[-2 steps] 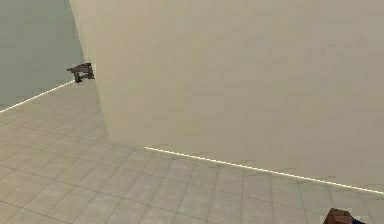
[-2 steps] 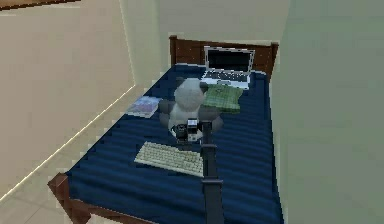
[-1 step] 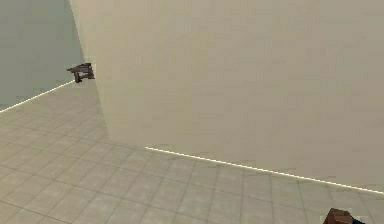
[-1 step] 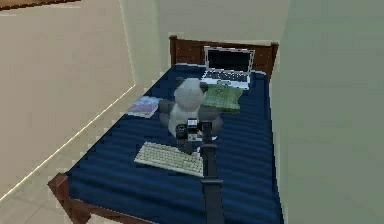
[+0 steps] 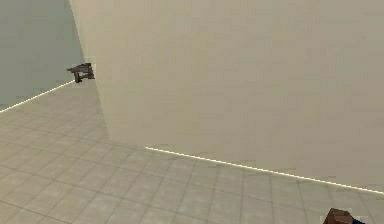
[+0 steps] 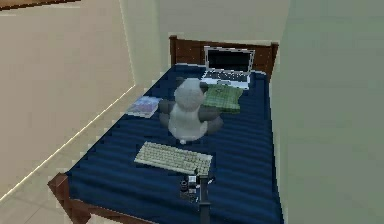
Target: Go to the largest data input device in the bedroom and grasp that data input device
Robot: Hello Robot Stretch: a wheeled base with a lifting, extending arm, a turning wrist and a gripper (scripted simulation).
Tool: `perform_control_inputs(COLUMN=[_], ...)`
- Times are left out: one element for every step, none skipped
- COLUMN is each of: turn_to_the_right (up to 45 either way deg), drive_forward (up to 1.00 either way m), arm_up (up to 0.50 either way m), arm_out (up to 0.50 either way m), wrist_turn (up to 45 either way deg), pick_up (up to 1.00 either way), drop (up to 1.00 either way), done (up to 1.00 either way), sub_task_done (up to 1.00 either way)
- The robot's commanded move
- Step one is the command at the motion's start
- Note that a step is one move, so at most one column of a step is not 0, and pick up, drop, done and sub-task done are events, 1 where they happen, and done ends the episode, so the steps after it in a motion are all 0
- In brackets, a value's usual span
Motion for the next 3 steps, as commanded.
perform_control_inputs(turn_to_the_right=[0.0, 0.0, 0.0], drive_forward=[0.0, 0.0, 0.0], arm_up=[0.0, 0.1, 0.0], arm_out=[0.0, 0.0, 0.0], wrist_turn=[0.0, 0.0, 0.0], pick_up=[1.0, 0.0, 0.0], drop=[0.0, 0.0, 0.0], done=[0.0, 0.0, 1.0], sub_task_done=[0.0, 0.0, 0.0])
